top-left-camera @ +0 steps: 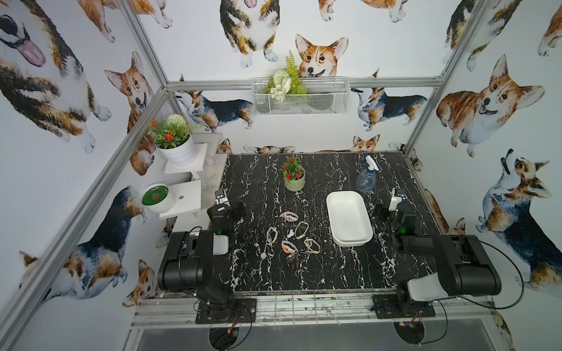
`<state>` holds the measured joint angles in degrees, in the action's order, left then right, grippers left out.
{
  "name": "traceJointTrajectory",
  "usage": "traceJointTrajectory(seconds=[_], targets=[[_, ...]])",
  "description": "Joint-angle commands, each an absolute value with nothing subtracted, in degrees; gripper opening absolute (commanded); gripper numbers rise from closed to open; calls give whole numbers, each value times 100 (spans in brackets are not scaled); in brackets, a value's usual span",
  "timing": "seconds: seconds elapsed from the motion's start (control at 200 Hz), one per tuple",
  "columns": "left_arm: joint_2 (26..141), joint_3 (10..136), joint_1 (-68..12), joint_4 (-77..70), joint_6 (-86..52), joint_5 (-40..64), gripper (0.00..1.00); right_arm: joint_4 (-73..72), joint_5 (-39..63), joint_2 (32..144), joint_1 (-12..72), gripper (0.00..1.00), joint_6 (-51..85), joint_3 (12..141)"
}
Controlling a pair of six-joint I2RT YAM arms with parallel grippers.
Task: Put the watch into the storage box
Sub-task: Pick up the watch at the center of the board.
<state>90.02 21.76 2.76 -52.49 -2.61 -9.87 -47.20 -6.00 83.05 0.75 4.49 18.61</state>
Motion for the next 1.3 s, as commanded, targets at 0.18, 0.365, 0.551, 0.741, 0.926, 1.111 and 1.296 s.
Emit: traceJointTrajectory(seconds=[0.18,0.365,0.551,0.741,0.926,1.111,1.296], targets=[[9000,2198,281,-5274,-264,-965,100,-4685,-503,8307,49,100,463,1900],[8999,2207,281,-5266,-273,-958,100,-4685,-503,8319,42,100,459,1907],[8991,2200,281,-5273,-272,-958,100,-4676,-503,8316,45,100,464,1908],[8750,2290,265,-4983,-264,-1063,100,-4586,-527,8196,43,100,470,1942],[7833,3450,136,-2432,-486,-1103,100,-2011,-464,7393,142,100,524,3205],[7457,4309,-204,-894,-1220,-694,100,-614,-449,7005,1115,100,445,4379],[7295,5085,-1108,682,-1472,-1195,100,548,-160,7142,2483,99,-58,5383]])
